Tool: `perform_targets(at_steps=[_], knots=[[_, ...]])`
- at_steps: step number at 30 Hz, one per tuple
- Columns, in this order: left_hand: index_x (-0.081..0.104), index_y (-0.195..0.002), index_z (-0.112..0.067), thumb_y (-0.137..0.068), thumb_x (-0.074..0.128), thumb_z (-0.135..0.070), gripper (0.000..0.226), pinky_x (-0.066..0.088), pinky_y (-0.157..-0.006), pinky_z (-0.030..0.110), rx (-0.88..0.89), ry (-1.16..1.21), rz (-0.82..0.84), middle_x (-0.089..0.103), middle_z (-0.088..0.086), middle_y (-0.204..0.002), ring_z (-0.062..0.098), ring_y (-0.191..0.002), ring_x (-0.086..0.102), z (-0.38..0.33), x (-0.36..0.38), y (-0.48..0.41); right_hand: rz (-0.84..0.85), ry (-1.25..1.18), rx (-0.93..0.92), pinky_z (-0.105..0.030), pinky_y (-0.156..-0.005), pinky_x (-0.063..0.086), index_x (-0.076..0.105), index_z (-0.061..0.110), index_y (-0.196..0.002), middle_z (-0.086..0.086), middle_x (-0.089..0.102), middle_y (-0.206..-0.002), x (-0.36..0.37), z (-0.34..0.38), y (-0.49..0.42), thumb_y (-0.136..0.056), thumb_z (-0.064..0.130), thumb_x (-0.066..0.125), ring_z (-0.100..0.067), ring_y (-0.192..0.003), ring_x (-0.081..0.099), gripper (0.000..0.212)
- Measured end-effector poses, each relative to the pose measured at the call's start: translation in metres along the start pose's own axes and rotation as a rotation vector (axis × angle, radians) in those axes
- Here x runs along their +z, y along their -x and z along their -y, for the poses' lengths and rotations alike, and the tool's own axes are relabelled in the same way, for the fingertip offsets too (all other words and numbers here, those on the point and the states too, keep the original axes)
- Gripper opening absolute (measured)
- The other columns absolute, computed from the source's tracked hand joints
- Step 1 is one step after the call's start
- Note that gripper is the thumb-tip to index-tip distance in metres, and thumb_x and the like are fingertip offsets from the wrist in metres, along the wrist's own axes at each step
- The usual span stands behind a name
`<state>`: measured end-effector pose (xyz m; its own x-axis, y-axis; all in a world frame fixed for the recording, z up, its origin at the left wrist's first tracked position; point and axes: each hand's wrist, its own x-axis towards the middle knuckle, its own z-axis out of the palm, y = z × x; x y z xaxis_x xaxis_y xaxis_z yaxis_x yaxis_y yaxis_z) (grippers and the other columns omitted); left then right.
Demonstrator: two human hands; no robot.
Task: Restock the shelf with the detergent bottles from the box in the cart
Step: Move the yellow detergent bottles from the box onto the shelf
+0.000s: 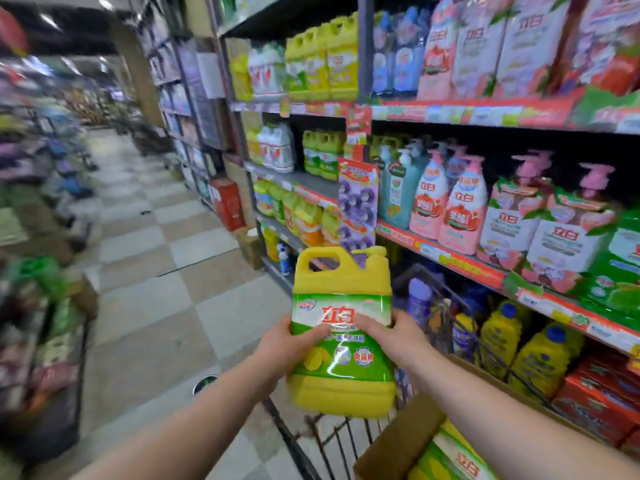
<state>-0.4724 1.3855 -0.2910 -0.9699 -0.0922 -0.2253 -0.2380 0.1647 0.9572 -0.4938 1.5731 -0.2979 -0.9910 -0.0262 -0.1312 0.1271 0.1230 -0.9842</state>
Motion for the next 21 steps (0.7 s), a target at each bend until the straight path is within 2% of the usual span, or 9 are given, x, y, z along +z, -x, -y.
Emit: perform_targets(at_steps=[2,4,7,9,11,15,17,19,21], knots=[[0.061,-0.099,-0.021,-0.077,0.076,-0.028,0.028,0.057,-0.063,0.022,0.006,0.001,-0.037,0.071,-0.003,-0.088,0.010,-0.073,0.070,-0.001,-0.038,0.002,0.000,0.051,-0.022,-0.035,-0.085,0.053,0.063,0.019,-0.100,-0.002,0.069,-0.101,0.038,0.015,-0.002,-0.072,0.037,0.078,-0.021,-0.092,0.067,0.036],[0.061,-0.109,-0.017,-0.077,0.075,-0.029,0.037,0.057,-0.071,0.025,0.018,0.002,-0.060,0.071,0.000,-0.095,0.013,-0.082,0.070,0.000,-0.079,0.006,0.025,0.056,-0.041,-0.030,-0.081,0.052,0.065,0.015,-0.105,-0.004,0.069,-0.102,0.080,0.027,-0.002,-0.074,0.036,0.077,-0.019,-0.091,0.067,0.040],[0.063,-0.094,-0.024,-0.078,0.075,-0.027,0.020,0.051,-0.053,0.012,0.058,0.033,-0.084,0.069,-0.010,-0.083,0.000,-0.067,0.067,0.004,-0.148,0.012,0.084,0.009,-0.048,-0.026,-0.072,0.055,0.064,0.013,-0.108,-0.003,0.071,-0.098,0.149,0.043,0.001,-0.075,0.031,0.077,-0.015,-0.083,0.070,0.039],[0.061,-0.090,-0.027,-0.078,0.075,-0.029,0.019,0.054,-0.061,0.017,0.067,0.022,-0.112,0.070,-0.008,-0.088,0.005,-0.075,0.068,0.008,-0.197,0.017,0.122,-0.036,-0.058,-0.016,-0.055,0.052,0.064,0.017,-0.098,0.004,0.070,-0.084,0.198,0.052,0.002,-0.076,0.028,0.076,-0.006,-0.068,0.069,0.027],[0.061,-0.093,-0.027,-0.078,0.075,-0.030,0.022,0.055,-0.069,0.021,0.070,0.011,-0.142,0.070,-0.006,-0.091,0.011,-0.082,0.068,0.012,-0.239,0.021,0.157,-0.042,-0.068,-0.018,-0.056,0.053,0.064,0.019,-0.096,0.003,0.070,-0.085,0.240,0.058,0.001,-0.075,0.031,0.077,-0.009,-0.070,0.069,0.028],[0.060,-0.089,-0.030,-0.077,0.076,-0.031,0.020,0.050,-0.051,0.013,0.082,0.044,-0.196,0.068,-0.012,-0.081,0.001,-0.068,0.066,0.022,-0.315,0.026,0.207,-0.057,-0.069,-0.013,-0.044,0.048,0.064,0.020,-0.094,0.008,0.069,-0.079,0.316,0.068,0.003,-0.074,0.035,0.077,0.000,-0.055,0.067,0.028],[0.060,-0.096,-0.029,-0.076,0.076,-0.033,0.026,0.052,-0.055,0.016,0.069,0.040,-0.216,0.069,-0.009,-0.087,0.005,-0.073,0.067,0.027,-0.342,0.026,0.226,-0.030,-0.072,-0.016,-0.049,0.051,0.064,0.017,-0.102,0.004,0.070,-0.084,0.345,0.074,0.004,-0.074,0.037,0.076,-0.002,-0.060,0.068,0.037],[0.059,-0.109,-0.024,-0.077,0.075,-0.034,0.037,0.055,-0.068,0.024,0.057,0.037,-0.228,0.070,-0.002,-0.100,0.014,-0.086,0.068,0.030,-0.364,0.023,0.237,0.002,-0.058,-0.026,-0.064,0.056,0.063,0.015,-0.108,-0.003,0.072,-0.097,0.368,0.080,0.001,-0.074,0.040,0.076,-0.013,-0.076,0.071,0.045],[0.059,-0.114,-0.021,-0.077,0.075,-0.034,0.042,0.055,-0.073,0.028,0.058,0.050,-0.234,0.070,0.002,-0.107,0.017,-0.091,0.068,0.034,-0.381,0.015,0.251,-0.003,-0.053,-0.030,-0.068,0.056,0.062,0.015,-0.109,-0.006,0.072,-0.103,0.386,0.087,-0.005,-0.074,0.038,0.076,-0.018,-0.082,0.070,0.044]])
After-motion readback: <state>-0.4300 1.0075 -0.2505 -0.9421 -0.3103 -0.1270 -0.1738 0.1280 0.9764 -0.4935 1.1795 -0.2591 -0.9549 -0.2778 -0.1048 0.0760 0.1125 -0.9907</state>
